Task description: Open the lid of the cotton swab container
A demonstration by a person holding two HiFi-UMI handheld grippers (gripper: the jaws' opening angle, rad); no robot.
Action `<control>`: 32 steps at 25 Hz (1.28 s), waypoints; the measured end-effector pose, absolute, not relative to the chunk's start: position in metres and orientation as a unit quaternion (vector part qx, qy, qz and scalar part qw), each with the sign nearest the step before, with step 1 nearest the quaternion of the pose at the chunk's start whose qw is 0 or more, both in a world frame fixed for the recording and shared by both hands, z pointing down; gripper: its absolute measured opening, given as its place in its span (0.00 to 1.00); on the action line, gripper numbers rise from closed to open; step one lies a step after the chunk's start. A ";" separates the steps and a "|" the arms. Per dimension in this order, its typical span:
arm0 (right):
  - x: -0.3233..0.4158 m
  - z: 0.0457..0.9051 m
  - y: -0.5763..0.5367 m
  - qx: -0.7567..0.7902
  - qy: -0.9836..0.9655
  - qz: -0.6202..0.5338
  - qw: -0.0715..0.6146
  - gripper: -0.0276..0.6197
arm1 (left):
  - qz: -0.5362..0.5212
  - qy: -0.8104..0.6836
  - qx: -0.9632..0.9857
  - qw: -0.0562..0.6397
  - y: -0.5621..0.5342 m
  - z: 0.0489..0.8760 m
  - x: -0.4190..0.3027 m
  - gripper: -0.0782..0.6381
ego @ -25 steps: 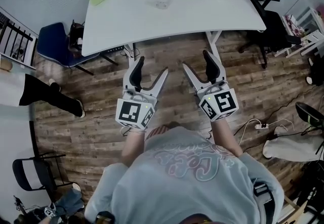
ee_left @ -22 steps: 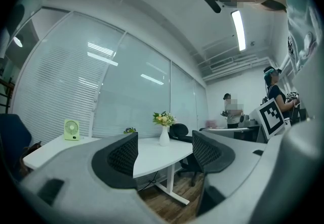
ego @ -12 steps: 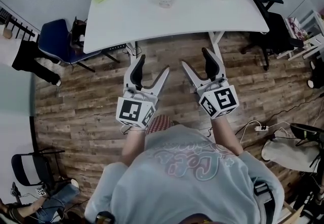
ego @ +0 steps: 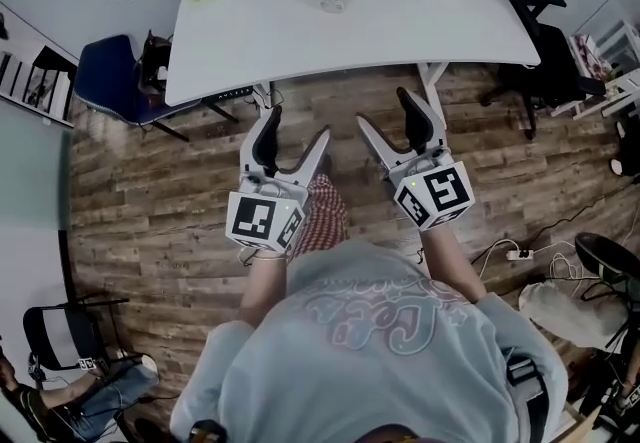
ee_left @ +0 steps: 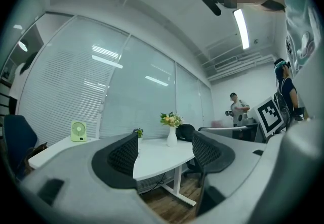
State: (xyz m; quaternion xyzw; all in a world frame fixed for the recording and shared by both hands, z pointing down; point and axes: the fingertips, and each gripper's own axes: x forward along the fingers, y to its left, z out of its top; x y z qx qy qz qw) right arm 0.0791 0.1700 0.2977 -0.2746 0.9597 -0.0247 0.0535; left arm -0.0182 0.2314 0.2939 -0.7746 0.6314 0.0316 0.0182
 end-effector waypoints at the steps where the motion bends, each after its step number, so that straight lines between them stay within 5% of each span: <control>1: 0.077 0.297 0.166 -0.275 0.960 -0.023 0.054 0.53 | 0.034 0.629 -0.776 0.016 0.225 0.296 -0.020 0.54; 32: -0.052 0.277 -0.111 -0.347 0.935 -0.015 0.073 0.53 | 0.019 0.566 -0.824 0.023 -0.067 0.278 -0.162 0.54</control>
